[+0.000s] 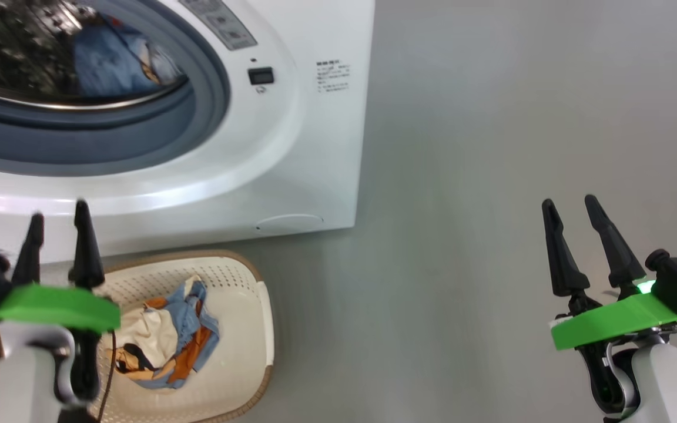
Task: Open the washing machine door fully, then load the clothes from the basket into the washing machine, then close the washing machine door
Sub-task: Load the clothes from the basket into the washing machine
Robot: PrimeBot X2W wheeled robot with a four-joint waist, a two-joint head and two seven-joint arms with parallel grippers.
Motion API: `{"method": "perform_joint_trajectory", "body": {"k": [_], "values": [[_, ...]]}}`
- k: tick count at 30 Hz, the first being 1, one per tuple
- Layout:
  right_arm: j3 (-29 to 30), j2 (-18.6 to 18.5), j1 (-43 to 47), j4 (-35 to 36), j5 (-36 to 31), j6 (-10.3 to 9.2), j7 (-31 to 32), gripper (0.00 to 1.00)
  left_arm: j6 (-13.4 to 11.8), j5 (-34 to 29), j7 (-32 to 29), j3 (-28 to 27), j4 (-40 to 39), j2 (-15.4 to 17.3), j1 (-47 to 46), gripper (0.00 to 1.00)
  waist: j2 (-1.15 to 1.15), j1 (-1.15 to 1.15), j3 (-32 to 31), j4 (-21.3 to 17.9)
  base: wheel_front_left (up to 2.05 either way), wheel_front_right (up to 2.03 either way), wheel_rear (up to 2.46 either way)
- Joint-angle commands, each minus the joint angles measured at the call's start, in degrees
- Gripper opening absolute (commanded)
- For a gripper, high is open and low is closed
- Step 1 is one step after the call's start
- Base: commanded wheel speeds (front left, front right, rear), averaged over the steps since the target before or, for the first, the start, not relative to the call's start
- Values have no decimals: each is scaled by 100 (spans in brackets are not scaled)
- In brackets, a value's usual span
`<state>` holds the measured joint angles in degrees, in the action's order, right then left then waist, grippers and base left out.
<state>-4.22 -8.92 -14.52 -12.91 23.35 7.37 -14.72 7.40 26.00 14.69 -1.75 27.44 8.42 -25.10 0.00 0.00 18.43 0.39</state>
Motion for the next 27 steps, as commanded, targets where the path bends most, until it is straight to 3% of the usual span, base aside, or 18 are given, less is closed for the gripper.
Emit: {"method": "perform_joint_trajectory", "body": {"k": [1, 15, 27], "values": [[-143, -43, 96, 106, 89, 12, -28, 100, 9, -34, 30, -212, -201, 190, 122, 100, 0, 0, -180, 109, 0, 0, 0], [-103, -246, 784, 64, 240, 12, -28, 100, 9, -316, 30, -534, -1119, -67, 1612, 100, 0, 0, -959, 371, 0, 0, 0], [-49, -236, 1260, 153, 291, 12, -28, 100, 9, -445, 30, -686, -1730, -54, 2511, 100, 0, 0, -1401, 456, 0, 0, 0]]}}
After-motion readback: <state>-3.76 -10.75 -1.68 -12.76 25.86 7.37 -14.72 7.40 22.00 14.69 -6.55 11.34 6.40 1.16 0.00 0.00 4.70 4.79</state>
